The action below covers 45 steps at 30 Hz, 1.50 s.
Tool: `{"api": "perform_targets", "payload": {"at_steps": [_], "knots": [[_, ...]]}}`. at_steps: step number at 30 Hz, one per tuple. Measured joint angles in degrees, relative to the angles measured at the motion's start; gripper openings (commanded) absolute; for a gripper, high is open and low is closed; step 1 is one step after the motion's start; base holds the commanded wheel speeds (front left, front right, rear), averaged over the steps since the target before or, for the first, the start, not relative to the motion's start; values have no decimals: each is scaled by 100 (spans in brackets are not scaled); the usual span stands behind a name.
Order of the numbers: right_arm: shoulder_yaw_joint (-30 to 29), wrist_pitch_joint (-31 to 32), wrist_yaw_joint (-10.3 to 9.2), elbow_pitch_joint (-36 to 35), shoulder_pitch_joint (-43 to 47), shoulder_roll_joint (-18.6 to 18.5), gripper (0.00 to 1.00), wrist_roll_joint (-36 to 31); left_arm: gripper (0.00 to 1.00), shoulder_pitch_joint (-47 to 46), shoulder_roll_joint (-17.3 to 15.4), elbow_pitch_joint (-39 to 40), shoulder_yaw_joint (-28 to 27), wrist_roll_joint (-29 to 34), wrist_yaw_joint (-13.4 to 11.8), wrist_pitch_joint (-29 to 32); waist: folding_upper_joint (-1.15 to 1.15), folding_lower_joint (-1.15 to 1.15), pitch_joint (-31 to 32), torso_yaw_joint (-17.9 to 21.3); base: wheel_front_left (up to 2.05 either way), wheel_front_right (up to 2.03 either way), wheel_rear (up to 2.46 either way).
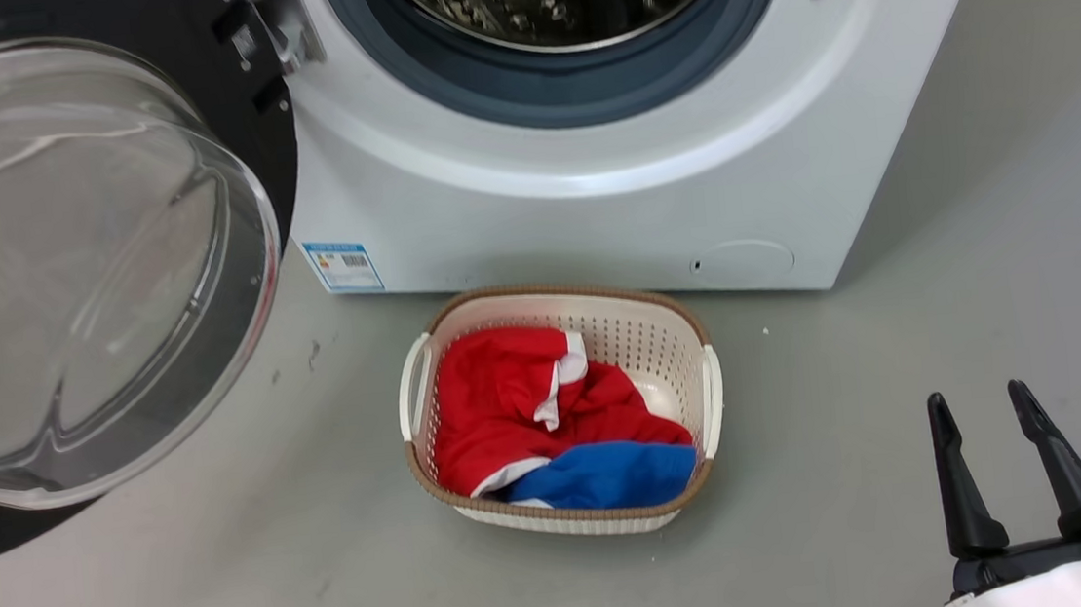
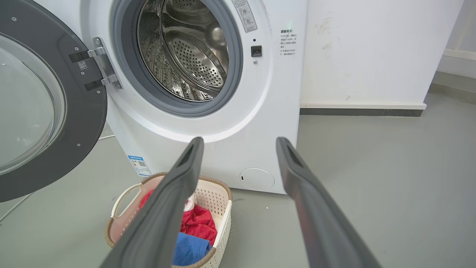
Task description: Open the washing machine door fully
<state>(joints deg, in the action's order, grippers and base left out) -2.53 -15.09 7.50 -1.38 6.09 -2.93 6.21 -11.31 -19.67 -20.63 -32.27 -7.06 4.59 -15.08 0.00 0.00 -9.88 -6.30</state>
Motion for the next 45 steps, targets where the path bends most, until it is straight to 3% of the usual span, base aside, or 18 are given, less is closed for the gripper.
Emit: {"api": "perform_targets", "payload": {"at_steps": [9, 17, 22, 28, 30, 31, 32, 45], "knots": [[-142, 0, 0, -297, 144, 1, 100, 69, 0, 320, 372, 1167, 401, 313, 153, 1, 0, 0, 471, -24, 0, 0, 0], [-196, 0, 0, -535, 298, 1, 100, 112, 0, 706, 1051, 2176, 1435, 664, 202, 0, 0, 0, 724, 49, 0, 0, 0], [-226, 0, 0, -608, 387, 1, 100, 140, 0, 935, 1480, 2386, 2208, 802, 171, 29, 0, 0, 808, 154, 0, 0, 0], [-221, 0, 0, -622, 433, 1, 100, 166, 0, 1154, 1606, 2358, 2625, 770, 35, 53, 0, 0, 842, 289, 0, 0, 0], [-218, 0, 0, -617, 474, 1, 100, 185, 38, 1249, 1628, 2301, 2763, 679, -14, 53, 0, 0, 862, 325, 0, 0, 0], [-221, 0, 0, -612, 499, 1, 100, 190, 87, 1300, 1636, 2280, 2827, 656, -49, 52, 0, 0, 875, 340, 0, 0, 0], [-220, 0, 0, -608, 523, 1, 100, 199, 100, 1340, 1646, 2247, 2892, 628, -85, 47, 0, 0, 887, 351, 0, 0, 0], [-166, 0, 0, -514, 700, 1, 100, 283, 100, 1535, 1671, 1783, 3339, 270, -257, 9, 0, 0, 1015, 394, 0, 0, 0]]}}
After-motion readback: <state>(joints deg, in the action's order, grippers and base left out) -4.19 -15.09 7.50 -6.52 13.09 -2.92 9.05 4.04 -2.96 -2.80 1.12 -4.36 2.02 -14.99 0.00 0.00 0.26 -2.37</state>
